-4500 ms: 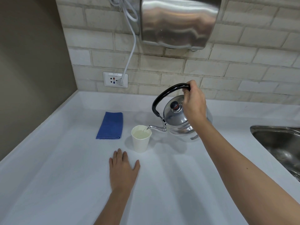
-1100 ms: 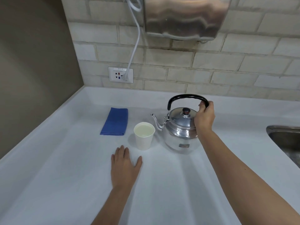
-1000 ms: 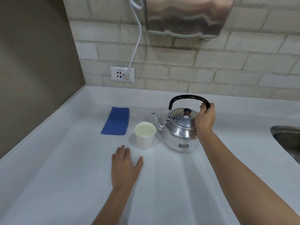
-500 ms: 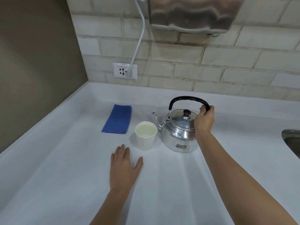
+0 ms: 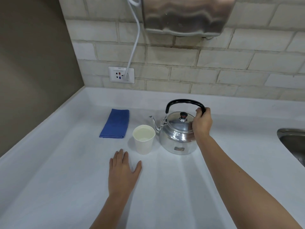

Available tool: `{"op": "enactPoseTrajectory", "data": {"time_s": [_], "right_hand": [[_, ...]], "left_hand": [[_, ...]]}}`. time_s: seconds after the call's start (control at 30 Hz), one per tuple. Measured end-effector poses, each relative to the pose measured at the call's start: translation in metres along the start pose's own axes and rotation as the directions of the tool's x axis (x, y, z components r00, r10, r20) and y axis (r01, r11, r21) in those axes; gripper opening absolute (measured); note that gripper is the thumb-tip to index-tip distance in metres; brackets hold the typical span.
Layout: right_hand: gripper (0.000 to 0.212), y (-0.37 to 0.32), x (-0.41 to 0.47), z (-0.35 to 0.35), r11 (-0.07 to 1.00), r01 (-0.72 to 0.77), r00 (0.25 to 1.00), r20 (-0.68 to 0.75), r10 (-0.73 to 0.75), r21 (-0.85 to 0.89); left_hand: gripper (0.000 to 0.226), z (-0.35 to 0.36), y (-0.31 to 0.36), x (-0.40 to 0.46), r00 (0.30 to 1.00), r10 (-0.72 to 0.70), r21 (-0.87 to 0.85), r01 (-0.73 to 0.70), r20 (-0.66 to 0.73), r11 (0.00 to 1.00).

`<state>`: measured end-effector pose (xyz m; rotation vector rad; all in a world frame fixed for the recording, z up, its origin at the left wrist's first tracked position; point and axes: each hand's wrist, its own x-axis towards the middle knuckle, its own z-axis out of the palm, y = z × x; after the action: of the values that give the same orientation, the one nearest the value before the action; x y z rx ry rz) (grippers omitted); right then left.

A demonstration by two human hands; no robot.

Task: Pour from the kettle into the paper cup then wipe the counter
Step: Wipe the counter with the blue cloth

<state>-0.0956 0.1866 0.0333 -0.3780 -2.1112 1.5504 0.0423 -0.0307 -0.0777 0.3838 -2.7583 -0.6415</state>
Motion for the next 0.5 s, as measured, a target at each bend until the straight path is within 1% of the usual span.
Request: {"op": "enactPoseTrajectory", "data": {"time_s": [0.1, 0.3, 0.4, 0.5], "right_hand": [[0.025, -0.004, -0.005, -0.004, 0.998, 0.033, 0.999, 0.021, -0.032, -0.055], [0.045, -0.025, -0.021, -0.007, 0.952, 0.246, 0.968, 0.087, -0.234, -0.181], [0.044, -0.036, -0.029, -0.007, 0.92, 0.301, 0.953, 0.116, -0.281, -0.252], [0.041, -0.043, -0.039, -0.007, 0.877, 0.365, 0.931, 0.143, -0.336, -0.314]], "left_hand": [[0.064, 0.0, -0.001, 0.0, 1.0, 0.006, 0.01, -0.006, 0.0, 1.0], [0.065, -0.002, 0.001, 0.0, 1.0, 0.017, 0.023, -0.017, 0.011, 1.0], [0.062, -0.005, 0.002, 0.0, 1.0, 0.006, 0.014, -0.006, 0.031, 1.0], [0.054, -0.008, 0.004, 0.002, 0.999, -0.003, -0.028, 0.004, 0.036, 1.0]]}}
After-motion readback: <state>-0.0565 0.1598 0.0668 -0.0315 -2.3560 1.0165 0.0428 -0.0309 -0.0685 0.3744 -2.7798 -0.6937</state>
